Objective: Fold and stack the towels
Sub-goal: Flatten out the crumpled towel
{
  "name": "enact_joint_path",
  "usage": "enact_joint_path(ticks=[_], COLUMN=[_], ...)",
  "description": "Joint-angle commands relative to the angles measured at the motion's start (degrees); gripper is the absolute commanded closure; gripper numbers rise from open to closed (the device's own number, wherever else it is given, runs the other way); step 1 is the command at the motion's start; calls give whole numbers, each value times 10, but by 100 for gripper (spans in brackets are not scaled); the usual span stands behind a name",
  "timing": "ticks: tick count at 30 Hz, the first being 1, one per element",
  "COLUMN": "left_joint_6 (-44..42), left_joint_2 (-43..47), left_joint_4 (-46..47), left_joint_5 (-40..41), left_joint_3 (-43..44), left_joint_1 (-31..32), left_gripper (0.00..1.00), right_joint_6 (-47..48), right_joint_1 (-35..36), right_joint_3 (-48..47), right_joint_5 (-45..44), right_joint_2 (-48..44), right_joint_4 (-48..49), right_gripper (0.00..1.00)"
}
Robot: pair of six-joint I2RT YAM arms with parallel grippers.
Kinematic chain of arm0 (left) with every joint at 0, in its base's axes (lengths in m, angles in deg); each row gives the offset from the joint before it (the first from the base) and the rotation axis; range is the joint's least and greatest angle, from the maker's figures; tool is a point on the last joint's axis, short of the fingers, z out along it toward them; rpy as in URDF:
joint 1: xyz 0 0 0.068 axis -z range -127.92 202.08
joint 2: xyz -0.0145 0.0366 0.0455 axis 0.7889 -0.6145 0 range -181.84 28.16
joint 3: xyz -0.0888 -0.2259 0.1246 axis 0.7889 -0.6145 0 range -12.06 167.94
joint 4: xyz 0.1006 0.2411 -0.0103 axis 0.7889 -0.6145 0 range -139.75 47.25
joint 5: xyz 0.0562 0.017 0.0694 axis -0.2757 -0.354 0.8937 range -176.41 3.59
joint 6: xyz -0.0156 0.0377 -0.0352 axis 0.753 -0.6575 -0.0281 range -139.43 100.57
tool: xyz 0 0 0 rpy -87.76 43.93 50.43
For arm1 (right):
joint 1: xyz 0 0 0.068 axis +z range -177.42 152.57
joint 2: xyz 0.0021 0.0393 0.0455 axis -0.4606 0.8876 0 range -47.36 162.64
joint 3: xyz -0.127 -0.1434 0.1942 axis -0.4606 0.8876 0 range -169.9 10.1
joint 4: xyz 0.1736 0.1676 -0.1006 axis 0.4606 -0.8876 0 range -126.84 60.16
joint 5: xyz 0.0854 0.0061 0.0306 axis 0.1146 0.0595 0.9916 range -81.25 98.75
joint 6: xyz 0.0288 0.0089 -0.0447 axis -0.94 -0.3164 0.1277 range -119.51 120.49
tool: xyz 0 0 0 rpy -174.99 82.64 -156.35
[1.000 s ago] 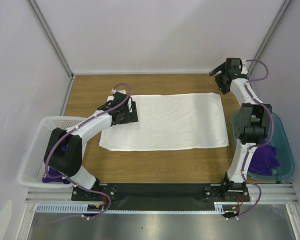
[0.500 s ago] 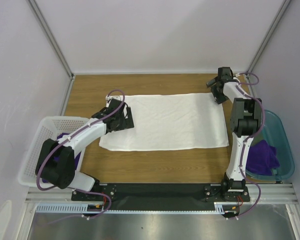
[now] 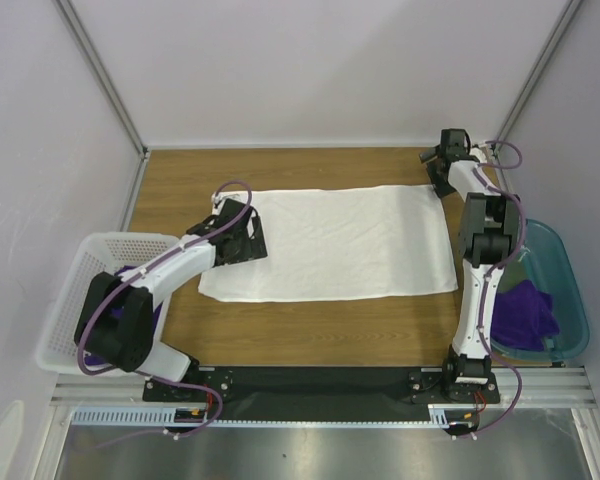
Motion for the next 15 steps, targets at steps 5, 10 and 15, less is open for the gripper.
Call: enact_joint_path(ticks=[5,10,15], left_joint_6=[8,21,57], left_joint_2=[-23,-34,-41], left_joint_4=[-20,-43,-90], left_joint_5=[40,59,62], left_joint_3=[39,58,75], left_joint_1=[-3,-6,-13], left_gripper=[1,0,0], right_joint_6=[-36,-32,36], right_joint_1=[-8,-19,-28], right_joint_3=[-65,-127,-182], right_joint_5=[-7,17,165], right_joint_2=[39,52,65], right_joint_4=[53,84,121], right_gripper=[3,5,6])
